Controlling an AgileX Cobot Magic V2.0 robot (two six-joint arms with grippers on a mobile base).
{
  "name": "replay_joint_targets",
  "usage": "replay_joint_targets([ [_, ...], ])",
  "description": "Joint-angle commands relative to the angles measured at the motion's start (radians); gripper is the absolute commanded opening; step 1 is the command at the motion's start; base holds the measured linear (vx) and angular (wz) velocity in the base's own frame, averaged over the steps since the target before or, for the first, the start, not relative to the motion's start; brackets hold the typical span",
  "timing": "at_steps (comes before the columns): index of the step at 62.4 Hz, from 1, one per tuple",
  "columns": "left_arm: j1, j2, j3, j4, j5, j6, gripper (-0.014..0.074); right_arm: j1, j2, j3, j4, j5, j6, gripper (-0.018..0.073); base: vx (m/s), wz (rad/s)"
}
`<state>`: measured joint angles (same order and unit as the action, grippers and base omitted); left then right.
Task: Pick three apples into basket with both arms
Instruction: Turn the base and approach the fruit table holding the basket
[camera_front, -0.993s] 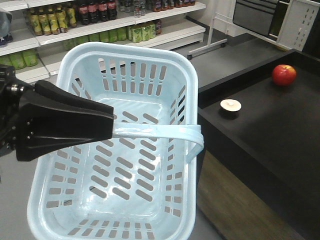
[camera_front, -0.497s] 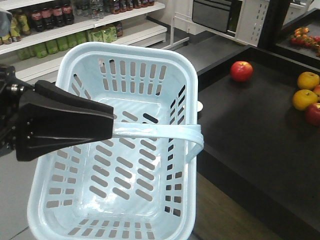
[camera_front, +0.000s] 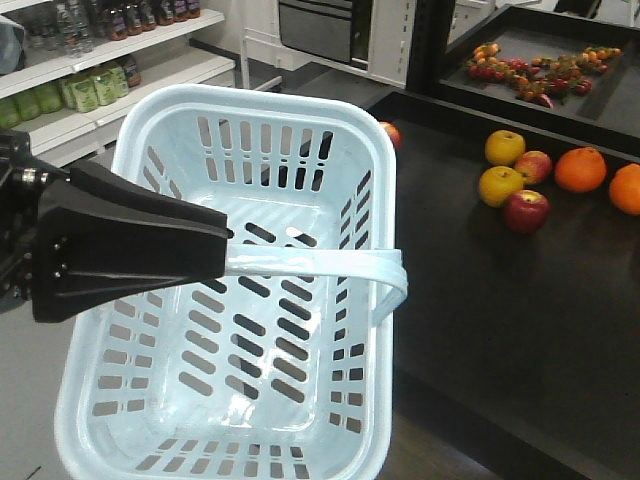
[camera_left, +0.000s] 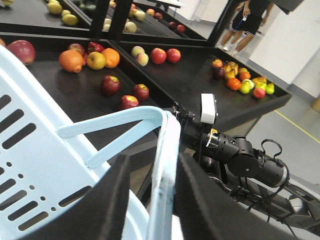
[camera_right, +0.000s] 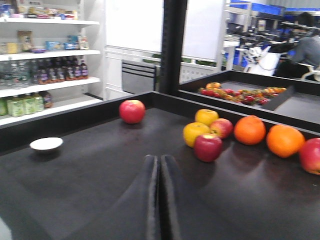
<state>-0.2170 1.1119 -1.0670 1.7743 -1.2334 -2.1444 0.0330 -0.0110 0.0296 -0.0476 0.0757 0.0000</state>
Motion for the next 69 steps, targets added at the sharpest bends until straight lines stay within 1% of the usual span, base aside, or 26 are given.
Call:
replay_joint_targets([
  [1, -0.002, -0.021, -0.028, 0.044, 0.024, 0.003, -0.0008, -0.002, -0.009, 0.010, -0.003, -0.076, 0.000, -0.0003, 0.10, -0.40],
  [34, -0.002, -0.021, -0.028, 0.044, 0.024, 0.003, -0.0008, -0.002, -0.009, 0.010, -0.003, -0.076, 0.000, -0.0003, 0.10, -0.37],
  [69, -0.002, -0.021, -0.028, 0.044, 0.024, 0.003, -0.0008, -0.002, -0.009, 0.010, -0.003, -0.076, 0.000, -0.0003, 0.06, -0.18],
])
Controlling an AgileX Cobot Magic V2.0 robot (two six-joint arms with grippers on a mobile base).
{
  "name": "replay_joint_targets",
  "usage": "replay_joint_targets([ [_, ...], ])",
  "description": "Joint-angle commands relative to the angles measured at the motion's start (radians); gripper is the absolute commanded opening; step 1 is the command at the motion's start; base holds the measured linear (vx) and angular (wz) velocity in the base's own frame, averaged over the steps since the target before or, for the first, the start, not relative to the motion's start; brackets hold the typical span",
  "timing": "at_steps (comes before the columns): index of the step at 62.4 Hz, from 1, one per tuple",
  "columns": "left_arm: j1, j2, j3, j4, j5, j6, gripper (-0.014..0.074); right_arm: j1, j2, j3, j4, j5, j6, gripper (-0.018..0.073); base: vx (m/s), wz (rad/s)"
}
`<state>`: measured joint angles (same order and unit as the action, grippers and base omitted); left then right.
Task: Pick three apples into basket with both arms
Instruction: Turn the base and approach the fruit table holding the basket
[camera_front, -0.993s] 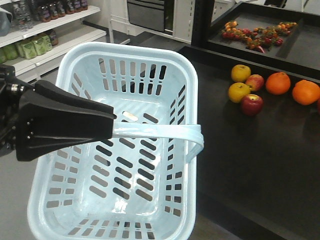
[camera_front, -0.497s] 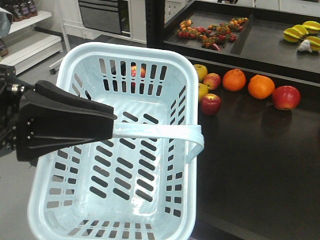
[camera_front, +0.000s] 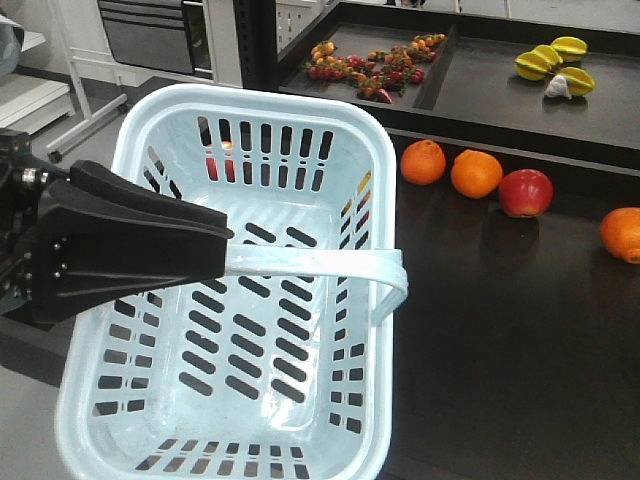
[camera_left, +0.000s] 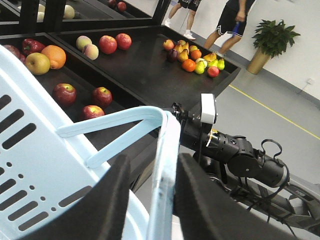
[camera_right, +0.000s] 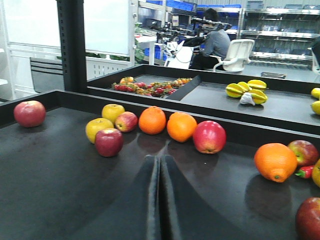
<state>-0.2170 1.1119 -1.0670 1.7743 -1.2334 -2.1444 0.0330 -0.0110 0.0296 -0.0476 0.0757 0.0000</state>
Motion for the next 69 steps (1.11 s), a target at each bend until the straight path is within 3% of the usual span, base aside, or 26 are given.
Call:
replay_joint_targets([
  [1, -0.002, -0.021, -0.028, 0.044, 0.024, 0.003, -0.0008, -0.002, -0.009, 0.010, -0.003, -0.076, 0.000, -0.0003, 0.05, -0.13],
  [69, -0.002, -0.021, -0.028, 0.044, 0.024, 0.003, -0.0008, -0.002, -0.009, 0.010, -0.003, -0.076, 0.000, -0.0003, 0.06, -0.21],
])
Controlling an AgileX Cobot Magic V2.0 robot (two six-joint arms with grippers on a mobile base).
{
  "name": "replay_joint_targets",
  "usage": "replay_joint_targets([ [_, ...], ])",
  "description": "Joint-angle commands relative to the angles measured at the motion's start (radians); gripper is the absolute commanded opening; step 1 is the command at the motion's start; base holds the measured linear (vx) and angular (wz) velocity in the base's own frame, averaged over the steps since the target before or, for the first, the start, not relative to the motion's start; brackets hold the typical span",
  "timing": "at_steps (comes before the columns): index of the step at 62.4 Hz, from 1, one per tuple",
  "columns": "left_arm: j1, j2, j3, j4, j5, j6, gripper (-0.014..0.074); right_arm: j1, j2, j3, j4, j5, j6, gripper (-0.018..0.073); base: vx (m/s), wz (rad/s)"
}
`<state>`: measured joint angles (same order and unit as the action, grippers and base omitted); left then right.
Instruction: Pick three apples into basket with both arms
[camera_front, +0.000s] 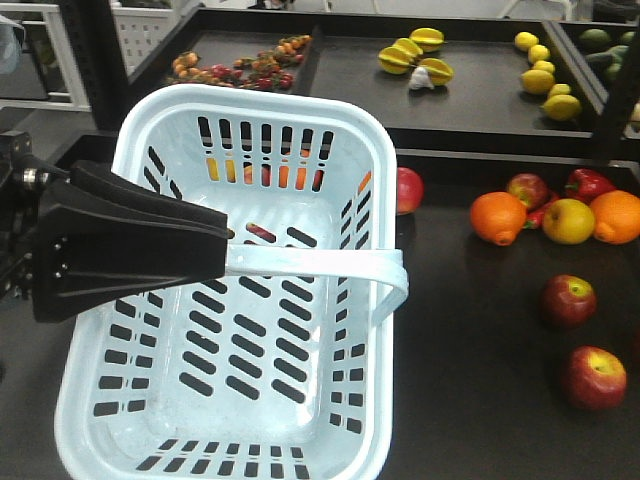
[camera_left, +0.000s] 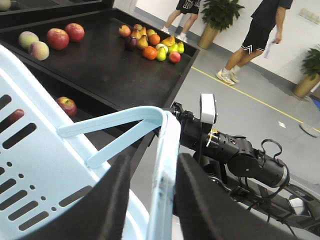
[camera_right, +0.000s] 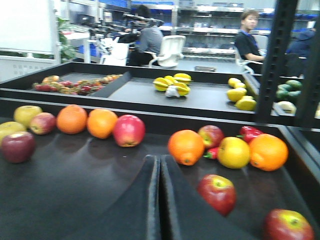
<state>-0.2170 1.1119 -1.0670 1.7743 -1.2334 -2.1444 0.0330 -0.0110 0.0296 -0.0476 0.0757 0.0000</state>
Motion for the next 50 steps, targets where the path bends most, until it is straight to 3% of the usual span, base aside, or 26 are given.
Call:
replay_joint_targets([
  [1, -0.002, -0.021, -0.028, 0.044, 0.024, 0.003, -0.0008, -0.002, -0.009, 0.010, -0.003, -0.076, 0.000, -0.0003, 0.08, -0.29],
  [50, -0.002, -0.021, -0.028, 0.044, 0.024, 0.003, -0.0008, -0.002, -0.009, 0.010, -0.003, -0.076, 0.000, -0.0003, 0.05, -0.17],
])
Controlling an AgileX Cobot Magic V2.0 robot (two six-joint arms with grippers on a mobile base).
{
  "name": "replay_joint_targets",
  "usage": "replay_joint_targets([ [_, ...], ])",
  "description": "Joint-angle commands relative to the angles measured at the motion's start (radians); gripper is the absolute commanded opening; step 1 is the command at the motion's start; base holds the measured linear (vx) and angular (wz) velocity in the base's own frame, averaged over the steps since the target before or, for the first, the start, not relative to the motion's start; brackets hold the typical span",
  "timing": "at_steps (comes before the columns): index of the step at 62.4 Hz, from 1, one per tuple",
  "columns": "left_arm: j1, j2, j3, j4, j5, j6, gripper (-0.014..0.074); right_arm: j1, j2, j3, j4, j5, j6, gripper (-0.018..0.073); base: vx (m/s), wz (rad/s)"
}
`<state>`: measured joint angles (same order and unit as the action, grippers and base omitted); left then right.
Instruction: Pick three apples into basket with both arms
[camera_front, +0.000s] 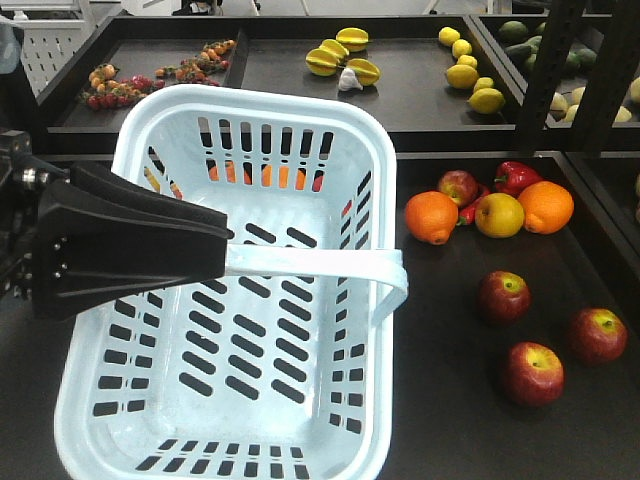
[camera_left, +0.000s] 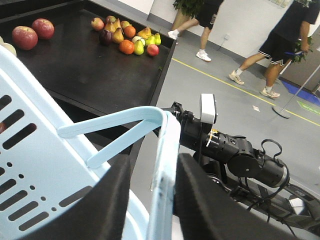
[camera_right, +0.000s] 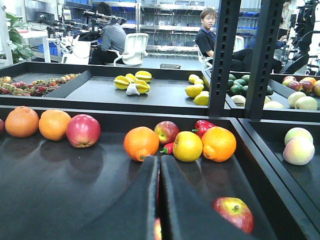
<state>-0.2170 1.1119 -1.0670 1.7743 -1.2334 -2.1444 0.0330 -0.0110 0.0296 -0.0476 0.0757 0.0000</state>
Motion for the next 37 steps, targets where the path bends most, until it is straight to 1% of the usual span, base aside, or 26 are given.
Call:
replay_joint_targets([
  [1, -0.002, -0.021, -0.028, 0.044, 0.024, 0.003, -0.0008, -0.002, -0.009, 0.010, -0.003, -0.076, 0.000, -0.0003, 0.01, -0.02],
  [37, -0.002, -0.021, -0.028, 0.044, 0.024, 0.003, -0.0008, -0.002, -0.009, 0.010, -0.003, -0.076, 0.000, -0.0003, 0.00, -0.01],
])
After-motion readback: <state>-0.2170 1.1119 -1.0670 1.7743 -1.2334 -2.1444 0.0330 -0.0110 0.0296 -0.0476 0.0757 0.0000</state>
